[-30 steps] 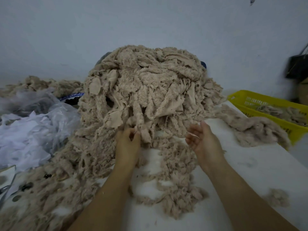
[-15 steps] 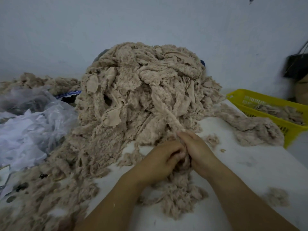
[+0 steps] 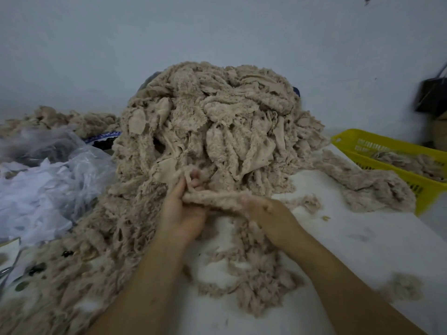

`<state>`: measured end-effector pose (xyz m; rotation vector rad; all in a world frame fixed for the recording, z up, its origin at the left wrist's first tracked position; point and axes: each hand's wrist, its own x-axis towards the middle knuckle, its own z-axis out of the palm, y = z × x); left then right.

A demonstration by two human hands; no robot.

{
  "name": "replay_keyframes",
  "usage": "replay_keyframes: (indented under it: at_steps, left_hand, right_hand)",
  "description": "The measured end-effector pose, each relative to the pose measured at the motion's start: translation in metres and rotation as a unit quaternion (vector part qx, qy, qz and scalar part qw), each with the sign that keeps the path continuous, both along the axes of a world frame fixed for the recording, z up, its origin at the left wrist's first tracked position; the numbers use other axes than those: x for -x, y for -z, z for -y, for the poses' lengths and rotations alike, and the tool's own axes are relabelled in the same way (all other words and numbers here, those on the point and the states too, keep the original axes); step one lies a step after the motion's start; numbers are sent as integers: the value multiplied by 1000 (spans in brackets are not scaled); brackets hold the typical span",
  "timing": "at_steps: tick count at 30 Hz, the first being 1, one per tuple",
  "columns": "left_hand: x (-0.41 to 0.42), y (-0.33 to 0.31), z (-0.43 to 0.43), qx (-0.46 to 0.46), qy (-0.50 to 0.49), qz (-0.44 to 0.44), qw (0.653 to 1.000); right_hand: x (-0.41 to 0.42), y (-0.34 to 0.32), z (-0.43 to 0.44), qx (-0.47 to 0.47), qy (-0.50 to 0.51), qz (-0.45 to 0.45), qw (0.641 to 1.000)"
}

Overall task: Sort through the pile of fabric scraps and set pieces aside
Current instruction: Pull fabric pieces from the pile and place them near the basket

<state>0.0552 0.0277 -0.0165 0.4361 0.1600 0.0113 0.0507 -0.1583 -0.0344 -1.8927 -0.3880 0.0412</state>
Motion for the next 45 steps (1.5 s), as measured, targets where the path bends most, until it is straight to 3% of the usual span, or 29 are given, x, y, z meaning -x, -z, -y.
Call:
replay_keyframes:
  at_steps: [3, 6, 10, 14, 17, 19, 23, 26, 30, 34, 36, 40, 45]
  left_hand:
    - [0, 2, 3, -51, -11, -44, 998]
    - [-1, 4, 8, -66, -31, -59, 996]
    - [1, 0, 2, -43, -24, -39, 998]
    - [7, -1, 12, -193, 22, -8, 981]
    - [17, 5, 30, -420, 56, 44, 905]
    - [23, 7, 39, -517, 73, 53, 851]
    - [19, 11, 42, -519, 23, 45, 853]
    - [16, 12, 40, -560, -33, 42, 826]
    - [16, 13, 38, -548, -35, 38, 835]
    - [14, 6, 34, -348, 9, 0, 938]
    - [14, 2, 31, -253, 42, -8, 966]
    - [15, 1, 28, -206, 61, 1, 977]
    - [13, -1, 29, -214, 64, 11, 975]
  right_hand:
    - [-5, -8, 7, -195, 72, -105, 973]
    - [-9, -9, 11, -344, 67, -185, 918]
    - [-13, -14, 16, -449, 21, -233, 862]
    - [-10, -12, 15, -377, -22, -201, 904]
    - [-3, -8, 8, -227, -29, -136, 964]
    - [-2, -5, 3, -112, -24, -67, 991]
    - [-4, 0, -3, 5, -22, 10, 1000]
    - [-7, 1, -3, 9, 18, 30, 999]
    - [-10, 2, 1, 13, 71, 46, 996]
    - [-9, 2, 2, 11, 79, 72, 994]
    - [-5, 1, -2, 23, 57, 57, 996]
    - [-3, 4, -4, 7, -2, -17, 1000]
    - [-2, -1, 0, -34, 63, -40, 997]
